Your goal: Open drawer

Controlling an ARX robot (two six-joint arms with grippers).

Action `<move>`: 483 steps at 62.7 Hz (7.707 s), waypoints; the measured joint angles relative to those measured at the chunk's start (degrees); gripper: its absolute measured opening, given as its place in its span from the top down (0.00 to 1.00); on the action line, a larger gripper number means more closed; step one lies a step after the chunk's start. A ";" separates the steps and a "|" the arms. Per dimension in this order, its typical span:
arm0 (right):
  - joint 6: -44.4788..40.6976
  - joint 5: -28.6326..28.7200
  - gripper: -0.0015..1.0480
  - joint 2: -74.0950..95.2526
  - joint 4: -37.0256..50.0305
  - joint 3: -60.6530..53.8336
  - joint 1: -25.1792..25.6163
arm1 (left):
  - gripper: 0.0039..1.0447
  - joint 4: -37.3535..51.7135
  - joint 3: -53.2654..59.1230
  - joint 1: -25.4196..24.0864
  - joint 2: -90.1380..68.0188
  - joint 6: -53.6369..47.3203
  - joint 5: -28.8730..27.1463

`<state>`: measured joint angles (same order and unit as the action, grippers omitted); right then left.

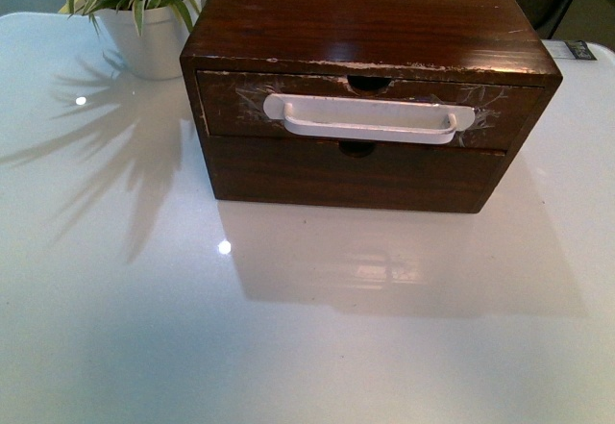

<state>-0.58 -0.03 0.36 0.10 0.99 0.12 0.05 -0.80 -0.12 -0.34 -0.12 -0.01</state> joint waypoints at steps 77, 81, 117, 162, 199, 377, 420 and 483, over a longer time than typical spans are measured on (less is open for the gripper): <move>-69.11 5.14 0.09 89.46 17.18 34.47 -10.05 | 0.08 24.11 -30.18 20.50 -89.90 -41.66 29.77; -70.71 4.94 0.09 91.93 16.57 36.63 -12.31 | 0.08 23.04 -32.57 20.72 -92.91 -44.50 30.16; -75.60 5.60 0.09 103.73 12.96 46.12 -18.40 | 0.08 13.73 -47.60 23.02 -107.06 -58.45 32.72; -77.16 7.52 0.09 109.02 8.74 51.25 -18.60 | 0.08 6.01 -62.38 24.57 -117.68 -61.00 33.16; -77.72 8.52 0.09 111.60 6.71 53.81 -18.80 | 0.08 -0.17 -69.99 24.44 -122.68 -63.49 33.03; -4.48 0.28 0.50 47.01 34.62 11.10 0.00 | 0.55 42.73 -21.00 -12.72 -63.98 -1.22 12.09; -0.09 0.02 0.98 25.97 25.44 0.07 -0.02 | 0.98 34.05 -3.04 -0.09 -38.07 -0.02 0.00; -0.04 0.00 0.98 0.07 0.07 -0.02 -0.02 | 0.98 11.82 0.04 0.00 -11.39 0.00 0.00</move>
<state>-0.62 -0.03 0.43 0.16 0.97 0.10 11.88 -0.75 -0.12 -11.73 -0.12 -0.01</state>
